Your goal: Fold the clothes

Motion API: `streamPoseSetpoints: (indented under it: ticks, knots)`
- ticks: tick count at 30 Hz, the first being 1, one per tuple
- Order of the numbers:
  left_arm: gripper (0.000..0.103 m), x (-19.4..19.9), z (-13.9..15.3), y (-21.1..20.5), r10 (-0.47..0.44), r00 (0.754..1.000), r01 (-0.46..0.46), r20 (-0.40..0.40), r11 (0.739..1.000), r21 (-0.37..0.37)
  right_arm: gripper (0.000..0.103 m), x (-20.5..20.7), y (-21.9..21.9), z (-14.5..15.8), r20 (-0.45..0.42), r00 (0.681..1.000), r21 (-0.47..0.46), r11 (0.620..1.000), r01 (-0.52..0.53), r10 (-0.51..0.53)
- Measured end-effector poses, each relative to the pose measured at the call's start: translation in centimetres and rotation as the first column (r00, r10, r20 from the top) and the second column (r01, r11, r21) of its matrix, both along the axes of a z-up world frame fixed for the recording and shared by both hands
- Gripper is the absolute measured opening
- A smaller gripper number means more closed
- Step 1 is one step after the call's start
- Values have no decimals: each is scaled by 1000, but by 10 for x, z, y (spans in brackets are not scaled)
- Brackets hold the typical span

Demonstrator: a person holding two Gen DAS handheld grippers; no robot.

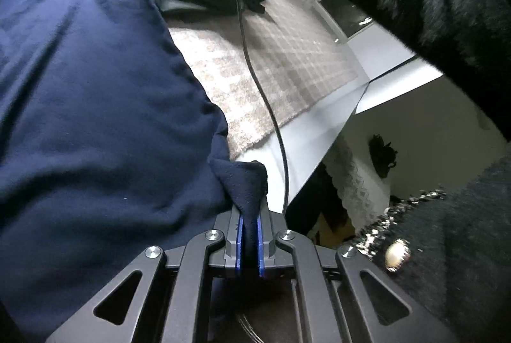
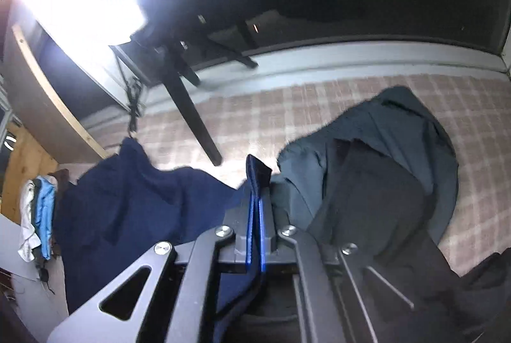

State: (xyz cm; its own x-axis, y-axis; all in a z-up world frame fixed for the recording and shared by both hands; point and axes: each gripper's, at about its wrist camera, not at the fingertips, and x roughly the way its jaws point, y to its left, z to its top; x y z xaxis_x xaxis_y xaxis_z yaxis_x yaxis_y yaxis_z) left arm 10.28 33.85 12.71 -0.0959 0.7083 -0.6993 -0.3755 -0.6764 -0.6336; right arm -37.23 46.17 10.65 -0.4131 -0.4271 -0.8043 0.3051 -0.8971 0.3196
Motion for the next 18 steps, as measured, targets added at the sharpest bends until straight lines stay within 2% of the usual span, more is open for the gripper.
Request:
streamPoseSetpoints:
  ticks: [2, 8, 11, 12, 13, 14, 15, 17, 18]
  knots:
    - [4, 0, 0, -3, 5, 1000, -5, 7, 1000, 12, 3, 8, 0, 13, -29, 1000, -15, 1000, 12, -13]
    - [4, 2, 0, -7, 0, 1000, 0, 9, 1000, 21, 3, 31, -42, 46, -111, 994, 56, 998, -10, 16]
    - [4, 3, 1, -13, 17, 1000, -17, 9, 999, 31, 3, 49, -98, 54, -148, 984, 165, 983, -76, 101]
    - [4, 3, 1, -15, 23, 1000, -24, 10, 999, 36, 3, 52, -118, 53, -136, 982, 172, 979, -109, 133]
    - [4, 3, 1, -17, 29, 999, -30, 12, 999, 41, 5, 55, -143, 48, -78, 978, 148, 972, -182, 195]
    - [4, 3, 0, -18, 30, 999, -31, 21, 999, 45, 5, 57, -172, 41, 16, 959, 103, 954, -283, 283]
    - [5, 3, -1, -18, 30, 999, -31, 26, 999, 40, 6, 62, -193, 38, 71, 937, 72, 936, -346, 341]
    - [5, 5, 0, -21, 37, 999, -38, 26, 999, 23, 14, 76, -198, 49, 21, 931, 67, 928, -365, 365]
    - [5, 7, 1, -23, 41, 999, -42, 24, 999, 17, 29, 82, -191, 55, -19, 931, 66, 929, -363, 365]
